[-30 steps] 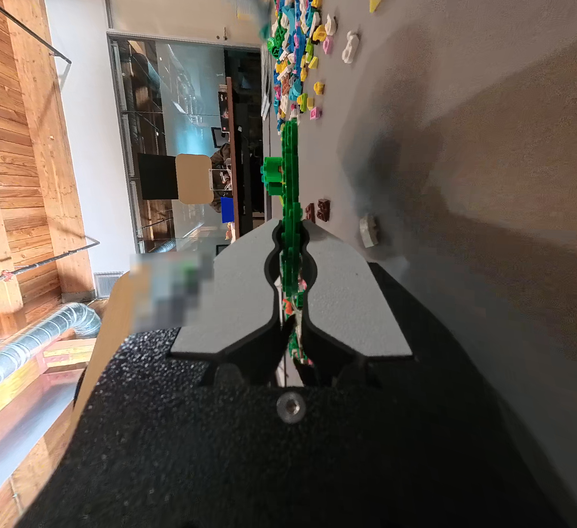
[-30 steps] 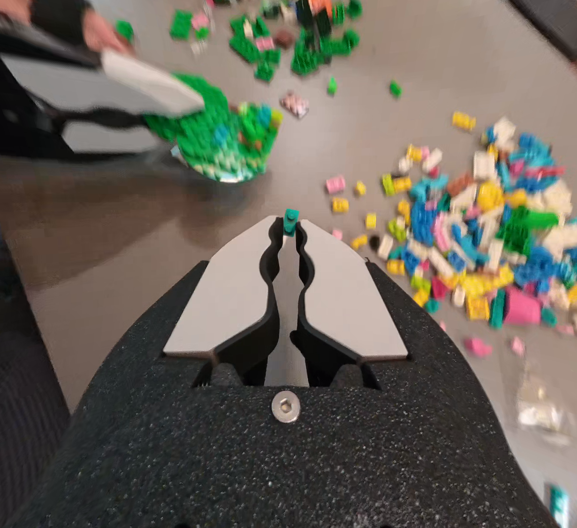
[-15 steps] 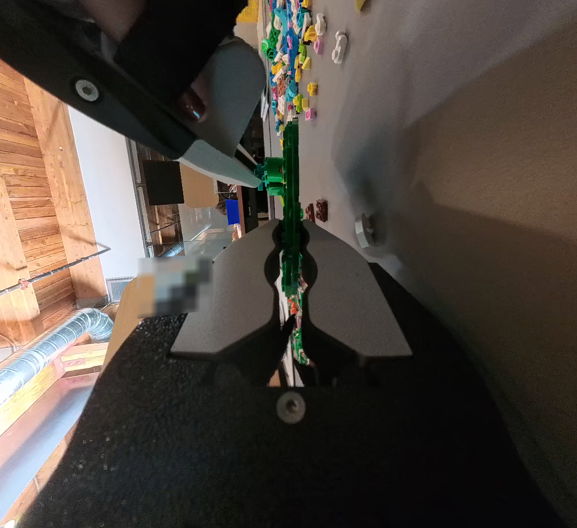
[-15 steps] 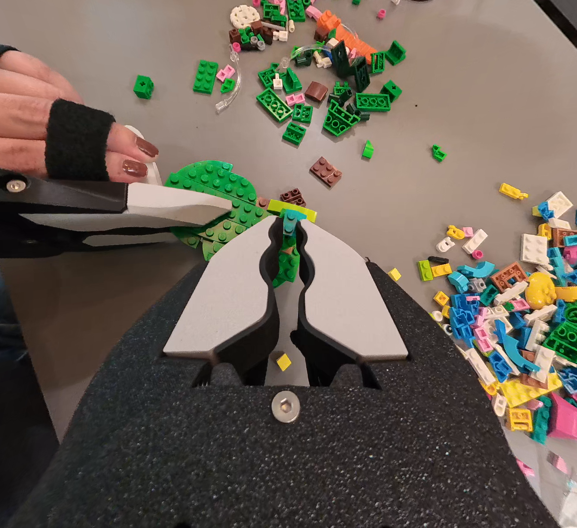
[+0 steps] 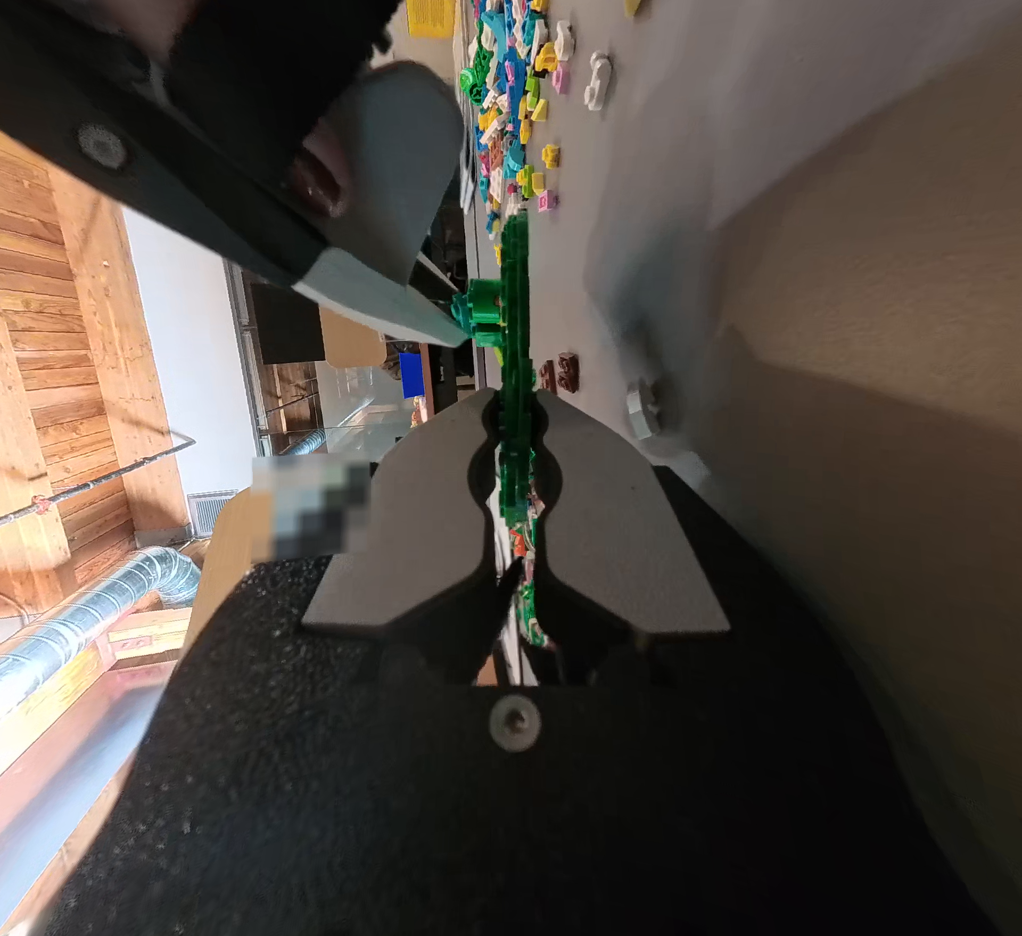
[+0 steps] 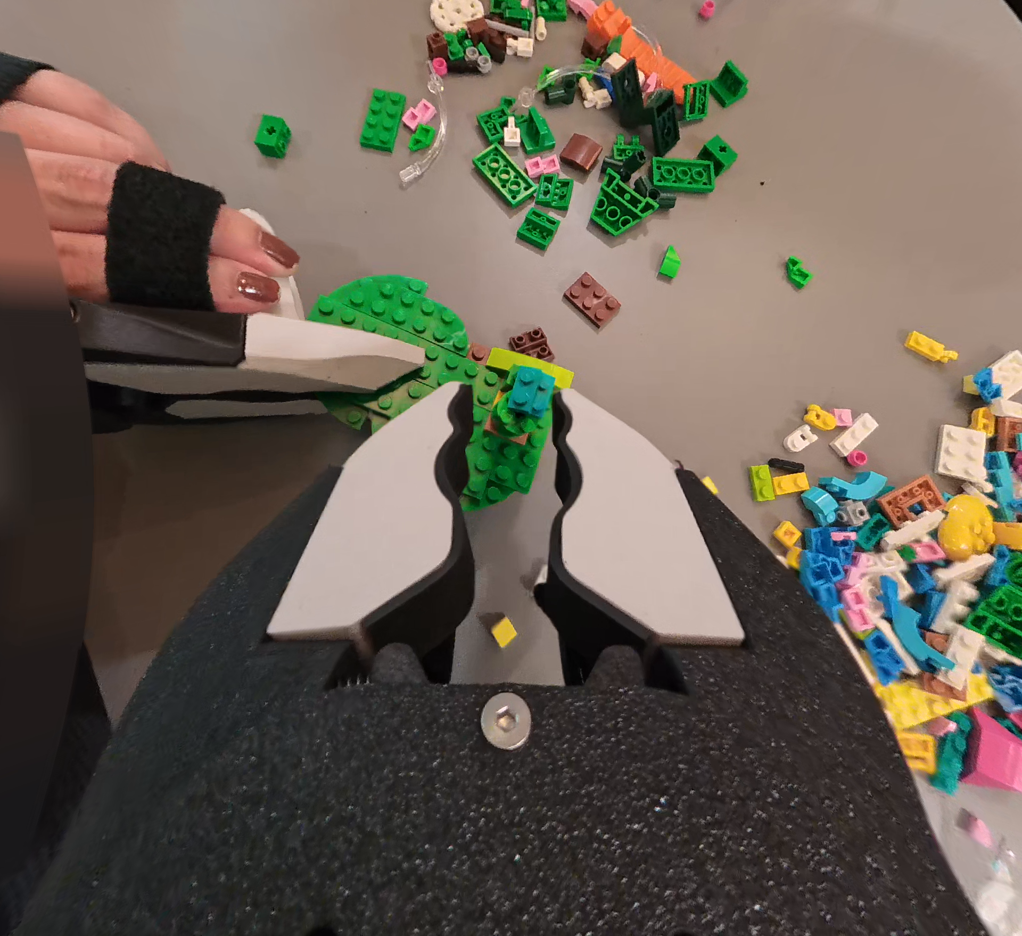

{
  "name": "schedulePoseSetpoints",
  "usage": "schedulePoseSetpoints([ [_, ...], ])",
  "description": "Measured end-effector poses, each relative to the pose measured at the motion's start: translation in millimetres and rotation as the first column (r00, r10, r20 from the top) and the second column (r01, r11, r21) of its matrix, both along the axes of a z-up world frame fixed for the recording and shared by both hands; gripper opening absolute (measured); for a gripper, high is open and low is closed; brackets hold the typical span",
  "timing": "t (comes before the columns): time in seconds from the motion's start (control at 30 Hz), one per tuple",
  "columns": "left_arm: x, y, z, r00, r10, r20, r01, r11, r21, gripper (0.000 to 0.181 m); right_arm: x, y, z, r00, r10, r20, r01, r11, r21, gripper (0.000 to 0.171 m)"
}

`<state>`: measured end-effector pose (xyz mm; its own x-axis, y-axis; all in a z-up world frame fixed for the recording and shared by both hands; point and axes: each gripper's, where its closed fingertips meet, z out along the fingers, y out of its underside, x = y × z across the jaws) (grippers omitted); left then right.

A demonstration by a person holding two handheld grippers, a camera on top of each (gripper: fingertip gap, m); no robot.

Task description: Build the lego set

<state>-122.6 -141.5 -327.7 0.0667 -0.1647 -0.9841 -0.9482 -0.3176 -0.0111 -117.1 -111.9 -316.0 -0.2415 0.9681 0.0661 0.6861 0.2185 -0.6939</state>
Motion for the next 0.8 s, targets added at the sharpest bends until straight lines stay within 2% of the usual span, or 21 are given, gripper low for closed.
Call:
schedulePoseSetpoints([
  [0.07, -1, 0, 1, 1.0, 0.002, 0.021, -0.002, 1.0, 0.006, 0.008, 4, 4, 5, 0.998, 0.056, -0.025, -0.055, 0.998, 0.036, 0.032],
  [0.13, -1, -1, 3, 0.999, -0.004, 0.051, 0.003, 1.0, 0.016, 0.008, 9, 10, 14, 0.985, 0.158, -0.072, -0.151, 0.984, 0.09, 0.048],
  [0.2, -1, -1, 4, 0.997, -0.01, 0.078, 0.008, 1.0, 0.022, 0.008, 16, 19, 20, 0.948, 0.295, -0.121, -0.261, 0.937, 0.234, 0.059],
  [0.3, 0, -1, 5, 0.996, -0.016, 0.093, 0.013, 1.0, 0.026, 0.008, 22, 21, 15, 0.85, 0.516, -0.106, -0.373, 0.731, 0.571, 0.066],
  [0.37, 1, -1, 5, 0.995, -0.018, 0.097, 0.016, 1.0, 0.025, 0.008, 19, 20, 11, 0.805, 0.589, -0.075, -0.346, 0.568, 0.747, 0.067],
  [0.43, 1, -1, 5, 0.995, -0.02, 0.102, 0.017, 1.0, 0.026, 0.008, 15, 16, 6, 0.772, 0.635, -0.035, -0.316, 0.431, 0.845, 0.074],
  [0.57, 2, -1, 4, 0.994, -0.022, 0.103, 0.02, 1.0, 0.024, 0.008, 8, 7, -7, 0.731, 0.683, 0.018, -0.303, 0.301, 0.904, 0.077],
  [0.63, 2, -1, 4, 0.994, -0.023, 0.103, 0.021, 1.0, 0.022, 0.008, 5, 7, -13, 0.718, 0.694, 0.046, -0.307, 0.257, 0.916, 0.072],
  [0.8, 2, -1, 4, 0.995, -0.025, 0.101, 0.023, 0.999, 0.024, 0.008, 2, 5, -17, 0.702, 0.71, 0.06, -0.322, 0.241, 0.915, 0.064],
])
